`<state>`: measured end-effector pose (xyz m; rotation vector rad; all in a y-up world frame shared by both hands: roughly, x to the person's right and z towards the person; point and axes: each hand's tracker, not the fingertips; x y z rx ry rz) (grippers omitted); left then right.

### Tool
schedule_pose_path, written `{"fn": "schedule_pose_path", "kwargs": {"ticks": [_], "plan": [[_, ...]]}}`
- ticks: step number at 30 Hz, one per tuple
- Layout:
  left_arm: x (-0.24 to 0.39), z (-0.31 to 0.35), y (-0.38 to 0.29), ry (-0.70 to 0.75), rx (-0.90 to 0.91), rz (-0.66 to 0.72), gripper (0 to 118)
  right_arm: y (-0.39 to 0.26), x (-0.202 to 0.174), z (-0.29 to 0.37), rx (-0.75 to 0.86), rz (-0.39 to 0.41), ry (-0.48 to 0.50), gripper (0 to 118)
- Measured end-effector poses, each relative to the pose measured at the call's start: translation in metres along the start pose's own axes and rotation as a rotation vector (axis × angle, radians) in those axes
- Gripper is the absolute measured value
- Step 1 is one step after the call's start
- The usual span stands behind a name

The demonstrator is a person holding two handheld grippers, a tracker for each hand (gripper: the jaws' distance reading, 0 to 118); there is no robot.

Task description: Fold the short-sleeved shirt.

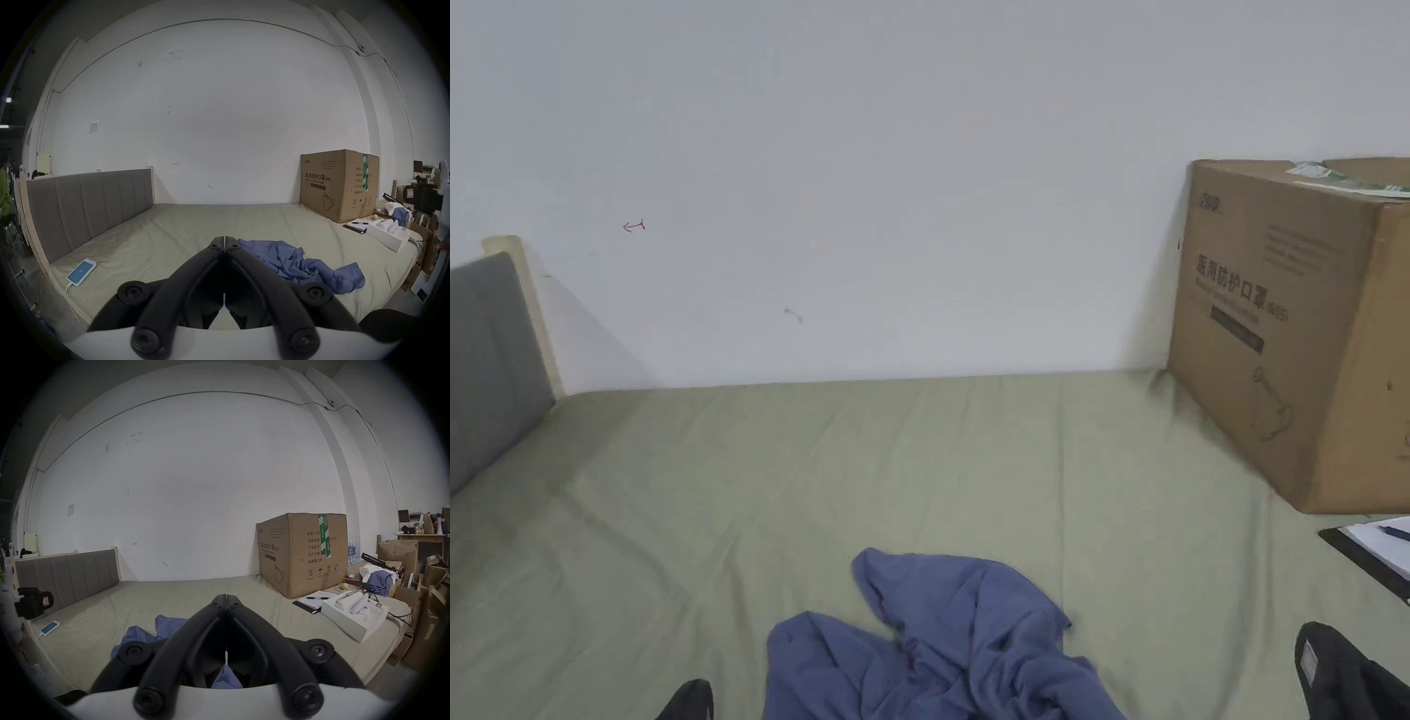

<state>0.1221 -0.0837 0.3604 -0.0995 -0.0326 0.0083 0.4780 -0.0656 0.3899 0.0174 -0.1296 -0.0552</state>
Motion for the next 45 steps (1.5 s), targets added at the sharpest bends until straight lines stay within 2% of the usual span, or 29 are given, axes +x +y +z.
{"fn": "schedule_pose_path", "kwargs": {"ticks": [5, 6, 8, 10, 13, 15, 18, 21, 22, 24, 25, 27, 30, 32, 33, 34, 36, 38, 39, 40, 42, 43, 44, 45], "plan": [[0.001, -0.002, 0.003, 0.004, -0.002, 0.005, 0, 0.003, 0.001, 0.000, -0.009, 0.007, -0.017, 0], [-0.001, -0.005, 0.007, -0.031, -0.013, 0.017, 0, 0.005, 0.001, 0.000, -0.009, 0.010, -0.020, 0], [-0.004, -0.030, 0.027, -0.060, -0.037, -0.007, 0, 0.008, 0.001, 0.001, 0.000, 0.012, -0.003, 0], [-0.007, -0.073, 0.056, -0.097, -0.137, -0.058, 0, 0.011, -0.002, -0.003, -0.005, 0.031, 0.020, 0], [-0.013, -0.170, 0.084, -0.226, -0.527, -0.057, 0, 0.011, -0.006, -0.014, -0.029, 0.056, 0.061, 0], [-0.017, -0.236, 0.076, -0.267, -0.743, -0.019, 0, 0.007, -0.008, -0.022, -0.048, 0.058, 0.085, 0], [-0.029, -0.319, 0.032, -0.320, -0.966, 0.058, 0, -0.004, -0.011, -0.035, -0.078, 0.040, 0.110, 0], [-0.048, -0.382, -0.014, -0.236, -1.130, 0.181, 3, -0.017, -0.011, -0.051, -0.115, 0.019, 0.154, 0], [-0.053, -0.392, -0.026, -0.227, -1.133, 0.192, 30, -0.021, -0.012, -0.056, -0.135, 0.035, 0.149, 0], [-0.058, -0.415, -0.048, -0.232, -1.127, 0.188, 100, -0.032, -0.013, -0.069, -0.187, 0.076, 0.128, 0], [-0.058, -0.425, -0.058, -0.222, -1.136, 0.185, 118, -0.037, -0.013, -0.075, -0.204, 0.077, 0.128, 0], [-0.061, -0.435, -0.067, -0.166, -1.088, 0.175, 115, -0.045, -0.010, -0.086, -0.249, 0.050, 0.128, 0], [-0.056, -0.449, -0.084, -0.128, -1.112, 0.179, 115, -0.054, -0.012, -0.098, -0.297, 0.010, 0.114, 0], [-0.051, -0.451, -0.092, -0.189, -1.167, 0.168, 112, -0.062, -0.016, -0.106, -0.320, 0.006, 0.121, 0], [-0.045, -0.450, -0.094, -0.200, -1.165, 0.129, 101, -0.065, -0.020, -0.108, -0.330, 0.008, 0.121, 0], [-0.040, -0.448, -0.095, -0.129, -1.137, 0.002, 88, -0.067, -0.023, -0.110, -0.337, 0.006, 0.119, 0], [-0.034, -0.432, -0.089, -0.185, -1.068, -0.122, 63, -0.068, -0.027, -0.114, -0.342, -0.026, 0.137, 0], [-0.031, -0.419, -0.078, -0.206, -1.031, -0.114, 8, -0.064, -0.031, -0.123, -0.327, -0.030, 0.165, 0], [-0.031, -0.412, -0.074, -0.260, -1.011, -0.071, 0, -0.059, -0.033, -0.133, -0.314, -0.019, 0.183, 0], [-0.032, -0.405, -0.069, -0.198, -0.964, -0.131, 0, -0.053, -0.034, -0.146, -0.302, -0.010, 0.202, 0], [-0.037, -0.399, -0.065, -0.231, -0.970, -0.112, 0, -0.039, -0.033, -0.187, -0.296, -0.006, 0.258, 0], [-0.039, -0.396, -0.064, -0.259, -0.979, -0.075, 0, -0.033, -0.034, -0.217, -0.339, 0.003, 0.294, 0], [-0.040, -0.391, -0.062, -0.248, -0.972, -0.070, 0, -0.028, -0.036, -0.252, -0.445, 0.023, 0.334, 0], [-0.041, -0.387, -0.061, -0.248, -0.961, -0.066, 0, -0.027, -0.038, -0.294, -0.609, 0.009, 0.379, 0]]}}
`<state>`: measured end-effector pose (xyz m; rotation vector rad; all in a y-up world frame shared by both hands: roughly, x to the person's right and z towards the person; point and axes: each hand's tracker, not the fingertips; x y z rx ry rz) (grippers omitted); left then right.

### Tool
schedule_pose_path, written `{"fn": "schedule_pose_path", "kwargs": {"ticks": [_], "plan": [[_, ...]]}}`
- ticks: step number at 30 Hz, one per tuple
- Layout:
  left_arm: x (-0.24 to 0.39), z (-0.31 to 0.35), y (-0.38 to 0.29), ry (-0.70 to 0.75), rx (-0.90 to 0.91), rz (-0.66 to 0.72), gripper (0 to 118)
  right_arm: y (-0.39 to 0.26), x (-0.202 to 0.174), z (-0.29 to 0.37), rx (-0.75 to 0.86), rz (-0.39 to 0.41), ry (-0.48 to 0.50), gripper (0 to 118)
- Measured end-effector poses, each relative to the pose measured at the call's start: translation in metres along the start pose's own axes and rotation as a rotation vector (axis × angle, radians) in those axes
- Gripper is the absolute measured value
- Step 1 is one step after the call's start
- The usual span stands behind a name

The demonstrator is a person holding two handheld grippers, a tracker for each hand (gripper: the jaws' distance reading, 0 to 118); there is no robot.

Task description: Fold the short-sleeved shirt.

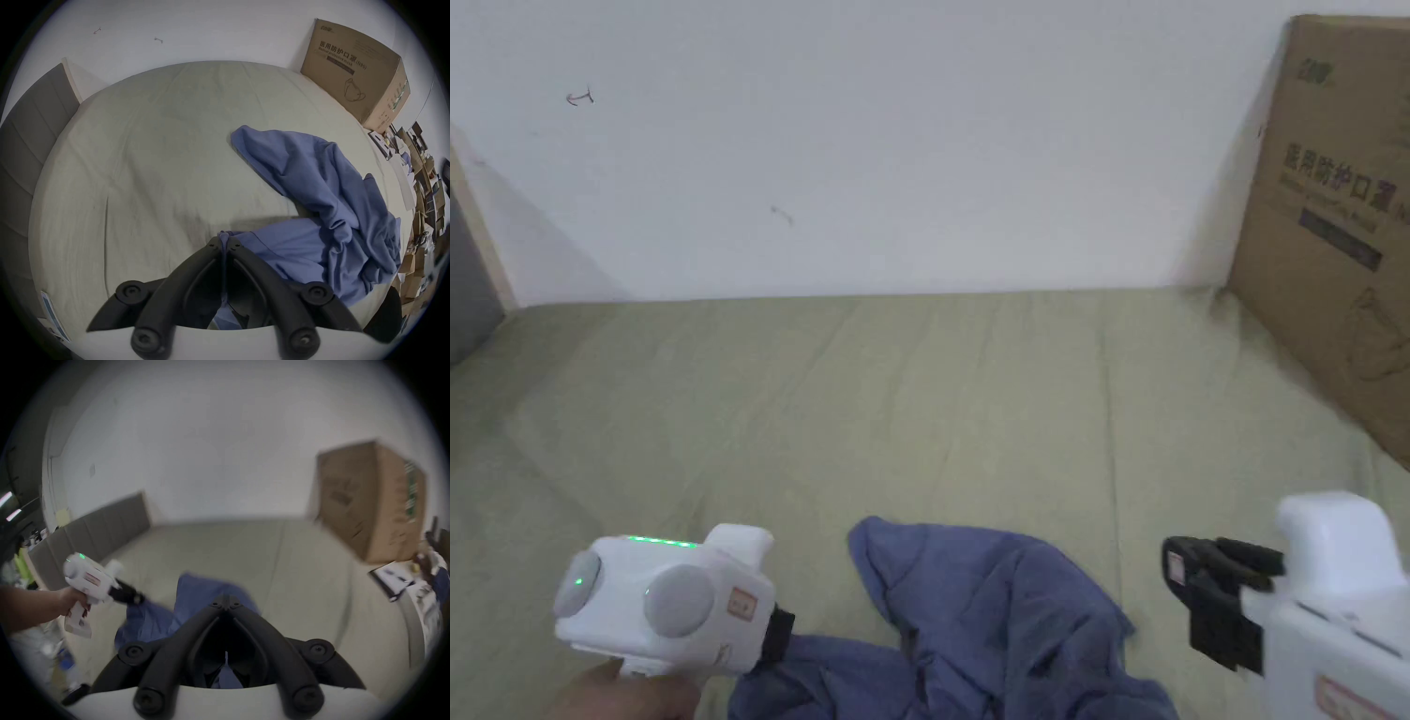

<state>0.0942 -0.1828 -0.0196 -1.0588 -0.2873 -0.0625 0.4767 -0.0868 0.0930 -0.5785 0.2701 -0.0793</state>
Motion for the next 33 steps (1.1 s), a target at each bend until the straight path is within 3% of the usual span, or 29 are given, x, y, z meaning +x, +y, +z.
{"fn": "schedule_pose_path", "kwargs": {"ticks": [2, 4, 5, 6, 7, 8, 9, 12, 14, 16, 17, 18, 19, 20, 21, 23, 24, 27, 30, 33], "plan": [[0.000, 0.005, -0.003, -0.031, 0.016, -0.007, 0, 0.029, 0.015, -0.059, -0.319, -0.053, 0.061, 0], [0.000, 0.009, -0.008, -0.039, 0.044, -0.009, 0, 0.037, 0.030, -0.107, -0.412, -0.142, 0.060, 5], [-0.002, 0.010, -0.010, -0.061, 0.062, -0.001, 0, 0.040, 0.036, -0.129, -0.463, -0.161, 0.043, 33], [-0.003, 0.012, -0.011, -0.085, 0.072, 0.011, 0, 0.043, 0.040, -0.152, -0.546, -0.171, 0.027, 85], [-0.005, 0.013, -0.012, -0.085, 0.070, 0.018, 0, 0.043, 0.043, -0.171, -0.611, -0.185, 0.004, 118], [-0.006, 0.014, -0.012, -0.088, 0.072, 0.024, 0, 0.037, 0.044, -0.187, -0.670, -0.196, -0.022, 112], [-0.008, 0.014, -0.013, -0.094, 0.078, 0.032, 0, 0.029, 0.046, -0.195, -0.605, -0.228, -0.053, 106], [-0.011, 0.011, -0.015, -0.105, 0.079, 0.045, 0, 0.021, 0.046, -0.222, -0.613, -0.255, -0.136, 105], [-0.013, 0.007, -0.017, -0.105, 0.067, 0.043, 0, 0.010, 0.047, -0.235, -0.649, -0.269, -0.143, 105], [-0.016, 0.003, -0.018, -0.101, 0.055, 0.040, 0, 0.002, 0.047, -0.242, -0.733, -0.272, -0.145, 96], [-0.018, 0.003, -0.020, -0.119, 0.043, 0.052, 0, -0.002, 0.045, -0.243, -0.761, -0.248, -0.142, 87], [-0.021, 0.001, -0.022, -0.160, 0.017, 0.082, 0, 0.001, 0.040, -0.236, -0.732, -0.157, -0.182, 79], [-0.024, 0.000, -0.024, -0.170, -0.004, 0.111, 0, 0.005, 0.037, -0.229, -0.702, -0.096, -0.180, 58], [-0.026, 0.001, -0.027, -0.178, -0.014, 0.138, 0, 0.009, 0.036, -0.220, -0.698, -0.090, -0.135, 27], [-0.029, 0.004, -0.031, -0.182, -0.015, 0.151, 0, 0.012, 0.039, -0.212, -0.705, -0.139, -0.060, 0], [-0.030, 0.016, -0.036, -0.176, 0.000, 0.165, 0, 0.024, 0.043, -0.178, -0.651, -0.248, 0.010, 0], [-0.031, 0.026, -0.038, -0.173, 0.011, 0.179, 0, 0.033, 0.046, -0.157, -0.620, -0.257, 0.037, 0], [-0.034, 0.071, -0.036, -0.180, 0.061, 0.203, 0, 0.062, 0.048, -0.086, -0.515, -0.170, 0.061, 0], [-0.028, 0.130, -0.024, -0.054, 0.138, 0.069, 0, 0.095, 0.059, -0.015, -0.436, -0.091, 0.052, 0], [-0.025, 0.197, -0.012, -0.036, 0.230, 0.061, 0, 0.124, 0.074, 0.057, -0.339, -0.082, -0.012, 0]]}}
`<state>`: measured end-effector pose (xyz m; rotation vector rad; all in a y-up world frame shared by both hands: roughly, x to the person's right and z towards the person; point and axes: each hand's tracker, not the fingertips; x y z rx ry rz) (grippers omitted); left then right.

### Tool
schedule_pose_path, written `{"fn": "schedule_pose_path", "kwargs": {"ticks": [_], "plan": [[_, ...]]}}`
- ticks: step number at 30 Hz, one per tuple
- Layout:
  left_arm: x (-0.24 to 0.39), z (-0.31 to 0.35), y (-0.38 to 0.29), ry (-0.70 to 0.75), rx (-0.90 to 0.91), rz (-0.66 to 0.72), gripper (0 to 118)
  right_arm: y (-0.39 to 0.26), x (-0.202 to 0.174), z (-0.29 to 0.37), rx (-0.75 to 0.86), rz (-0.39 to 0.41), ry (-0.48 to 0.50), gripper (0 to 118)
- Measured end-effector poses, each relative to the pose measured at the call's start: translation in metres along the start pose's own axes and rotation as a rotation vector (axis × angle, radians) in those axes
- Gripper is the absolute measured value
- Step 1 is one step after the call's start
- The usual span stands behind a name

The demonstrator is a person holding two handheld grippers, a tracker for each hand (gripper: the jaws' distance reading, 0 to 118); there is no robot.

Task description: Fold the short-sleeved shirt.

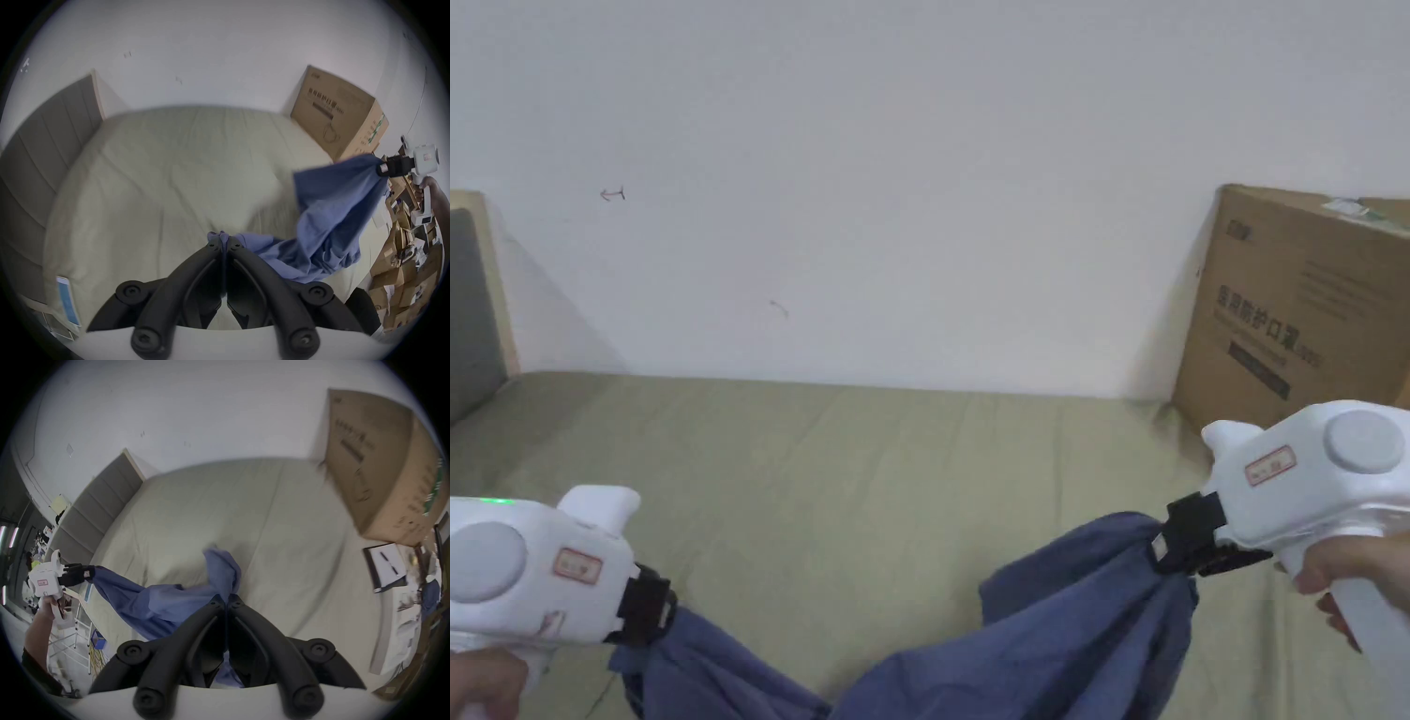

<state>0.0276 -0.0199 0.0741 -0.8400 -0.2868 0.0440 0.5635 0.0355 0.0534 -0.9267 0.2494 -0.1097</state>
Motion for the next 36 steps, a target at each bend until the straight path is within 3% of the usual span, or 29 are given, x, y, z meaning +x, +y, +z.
{"fn": "schedule_pose_path", "kwargs": {"ticks": [7, 15, 18, 25, 36], "plan": [[0.024, 0.122, 0.061, 0.023, 0.195, -0.017, 0, 0.010, 0.015, 0.135, 0.178, -0.067, -0.051, 0], [0.056, 0.189, 0.121, 0.075, 0.364, -0.074, 0, 0.062, -0.003, 0.228, 0.412, 0.005, -0.167, 0], [0.061, 0.196, 0.142, 0.075, 0.422, -0.010, 0, 0.087, -0.011, 0.245, 0.498, 0.014, -0.180, 0], [0.065, 0.182, 0.188, 0.098, 0.516, 0.040, 0, 0.139, -0.016, 0.243, 0.712, -0.020, -0.203, 0], [0.052, 0.115, 0.220, 0.141, 0.685, 0.127, 0, 0.182, -0.010, 0.140, 0.734, 0.028, -0.273, 0]]}}
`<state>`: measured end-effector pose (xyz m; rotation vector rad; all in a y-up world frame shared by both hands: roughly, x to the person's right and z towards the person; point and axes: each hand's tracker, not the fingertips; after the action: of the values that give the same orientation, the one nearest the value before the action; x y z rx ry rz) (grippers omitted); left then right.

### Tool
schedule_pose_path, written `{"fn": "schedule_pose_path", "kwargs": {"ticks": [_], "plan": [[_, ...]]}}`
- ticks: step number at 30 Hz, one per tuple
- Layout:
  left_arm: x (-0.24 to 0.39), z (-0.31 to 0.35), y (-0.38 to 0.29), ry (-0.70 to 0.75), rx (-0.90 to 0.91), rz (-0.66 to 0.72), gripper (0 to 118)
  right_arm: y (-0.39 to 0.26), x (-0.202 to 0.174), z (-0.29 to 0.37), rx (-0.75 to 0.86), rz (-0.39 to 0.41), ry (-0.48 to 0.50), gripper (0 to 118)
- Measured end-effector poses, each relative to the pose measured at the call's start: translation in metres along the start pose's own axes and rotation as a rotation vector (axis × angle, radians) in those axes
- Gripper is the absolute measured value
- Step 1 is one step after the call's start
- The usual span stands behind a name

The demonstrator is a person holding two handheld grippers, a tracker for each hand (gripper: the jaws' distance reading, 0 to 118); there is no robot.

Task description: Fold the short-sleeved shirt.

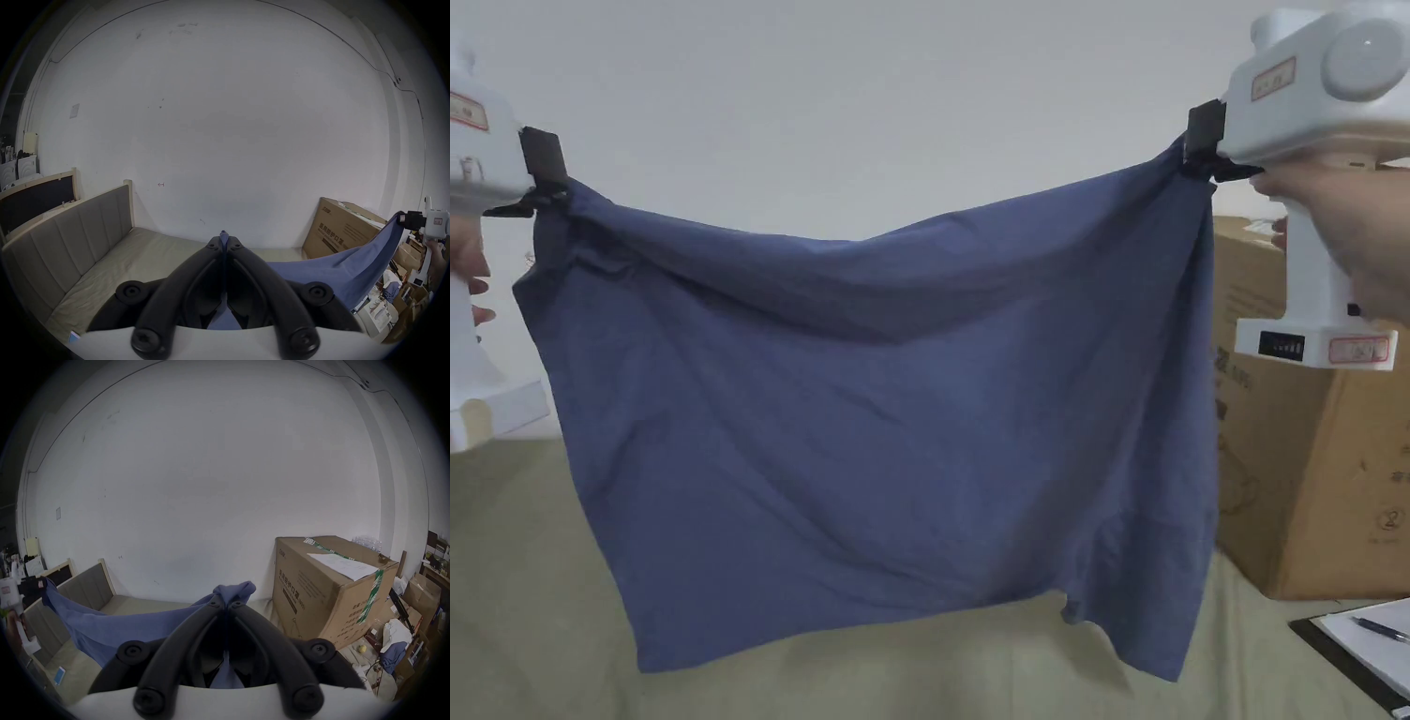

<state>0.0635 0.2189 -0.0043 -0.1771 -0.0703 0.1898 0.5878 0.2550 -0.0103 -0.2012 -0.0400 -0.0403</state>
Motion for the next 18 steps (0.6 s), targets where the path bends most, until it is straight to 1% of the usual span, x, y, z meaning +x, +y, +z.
{"fn": "schedule_pose_path", "kwargs": {"ticks": [2, 4, 7, 8, 10, 11, 12, 13, 17, 18], "plan": [[-0.008, -0.012, -0.020, 0.015, -0.031, 0.013, 0, -0.025, -0.005, -0.017, -0.023, 0.016, 0.001, 0], [-0.016, -0.024, -0.048, 0.010, -0.111, 0.028, 0, -0.058, -0.008, -0.030, -0.062, 0.032, 0.015, 0], [-0.024, -0.030, -0.112, -0.016, -0.203, -0.027, 0, -0.133, -0.015, -0.040, -0.092, 0.050, 0.071, 0], [-0.030, -0.035, -0.136, -0.038, -0.242, -0.040, 0, -0.163, -0.017, -0.041, -0.115, 0.047, 0.103, 0], [-0.038, -0.032, -0.191, -0.050, -0.335, -0.045, 0, -0.222, -0.019, -0.039, -0.199, 0.008, 0.124, 0], [-0.043, -0.028, -0.217, -0.066, -0.391, -0.040, 0, -0.253, -0.020, -0.033, -0.244, -0.016, 0.130, 0], [-0.046, -0.021, -0.240, -0.070, -0.436, -0.041, 0, -0.280, -0.019, -0.026, -0.290, -0.025, 0.125, 0], [-0.050, -0.010, -0.263, -0.077, -0.473, -0.039, 0, -0.305, -0.017, -0.015, -0.325, -0.033, 0.142, 0], [-0.062, 0.050, -0.321, -0.152, -0.529, -0.086, 0, -0.378, -0.001, 0.044, -0.397, -0.008, 0.179, 0], [-0.066, 0.067, -0.331, -0.175, -0.566, -0.062, 0, -0.389, 0.005, 0.065, -0.406, -0.049, 0.179, 0]]}}
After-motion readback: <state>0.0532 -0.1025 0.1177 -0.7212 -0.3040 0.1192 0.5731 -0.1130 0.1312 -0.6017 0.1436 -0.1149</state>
